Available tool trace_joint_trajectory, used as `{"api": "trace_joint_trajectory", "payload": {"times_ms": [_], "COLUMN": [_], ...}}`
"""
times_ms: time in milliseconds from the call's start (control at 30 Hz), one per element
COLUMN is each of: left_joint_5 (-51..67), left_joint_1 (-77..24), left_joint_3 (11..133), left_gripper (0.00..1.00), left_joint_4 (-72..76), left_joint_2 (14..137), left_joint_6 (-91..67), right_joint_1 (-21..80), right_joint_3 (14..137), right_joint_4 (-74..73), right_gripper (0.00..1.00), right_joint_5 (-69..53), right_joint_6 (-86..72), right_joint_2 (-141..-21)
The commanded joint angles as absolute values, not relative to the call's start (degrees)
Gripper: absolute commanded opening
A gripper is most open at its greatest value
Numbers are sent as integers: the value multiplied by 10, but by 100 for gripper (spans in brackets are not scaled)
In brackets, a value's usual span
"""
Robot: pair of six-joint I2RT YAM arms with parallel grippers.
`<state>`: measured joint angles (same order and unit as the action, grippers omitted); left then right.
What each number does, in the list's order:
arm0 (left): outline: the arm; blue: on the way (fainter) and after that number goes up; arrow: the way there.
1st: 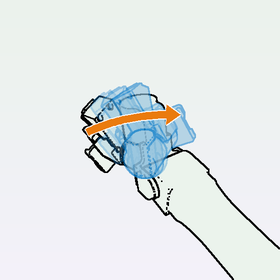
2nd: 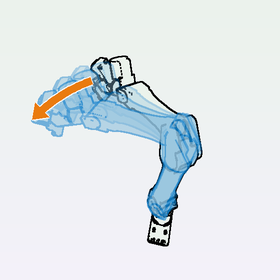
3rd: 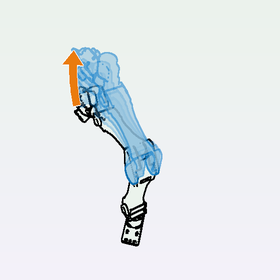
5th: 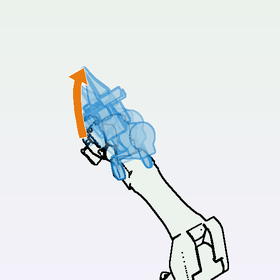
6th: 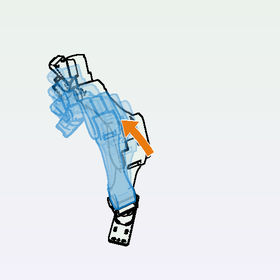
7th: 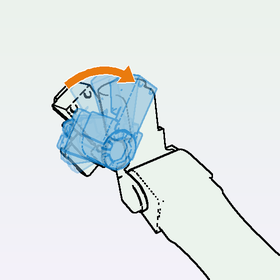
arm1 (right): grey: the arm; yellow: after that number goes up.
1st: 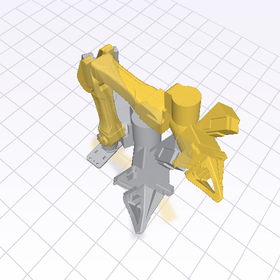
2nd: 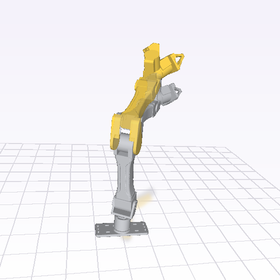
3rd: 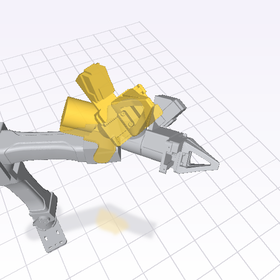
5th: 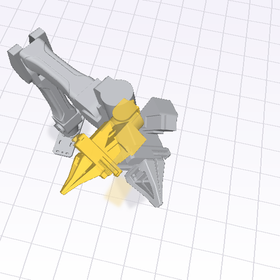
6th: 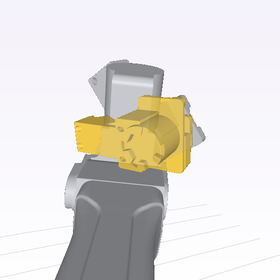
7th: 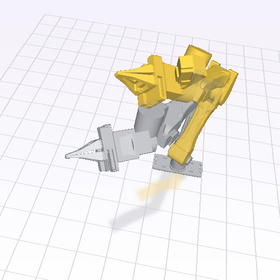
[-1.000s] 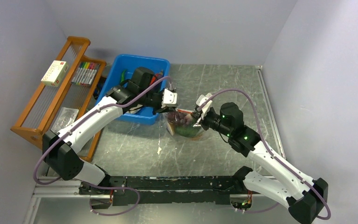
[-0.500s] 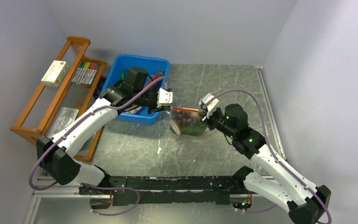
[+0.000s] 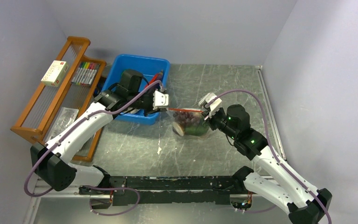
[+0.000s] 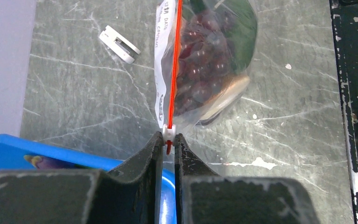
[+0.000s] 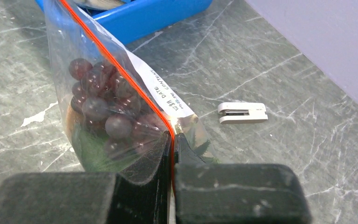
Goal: Place the food in the zip-top bag and seal the zipper
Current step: Zip the zipper food storage bag at the center of the board.
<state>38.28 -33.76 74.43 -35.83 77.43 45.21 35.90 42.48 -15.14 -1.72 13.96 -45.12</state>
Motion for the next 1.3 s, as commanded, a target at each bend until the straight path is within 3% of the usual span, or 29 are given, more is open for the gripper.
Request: {"api": "trace_joint_trajectory", "payload": {"times_ms": [0,267,667,900,1267], "left_joint_5": [359,361,382,438,644], "left_joint_1": [-314,-306,-298,-297,-298], "left_joint_3": [715,711,798,789,648], "left_gripper": [7,7,7,7,7], "left_joint_4": [-354,-334,-254,-278,-249], "left_joint_2": [738,727,796,781,671], "left_joint_6": [455,448,450,444,299], "right_joint_1": [344,340,318,316,317], "right_joint_3": [419,415,466,494,528], "right_joint_4": [-155,-141,-60,-128,-321], "right_gripper": [0,0,0,0,0], "right_joint_5": [30,35,59,-6,-157], "right_joint_6": [140,135,153,131,21], "right_joint_2": [-436,-441,-519,-475,-359]}}
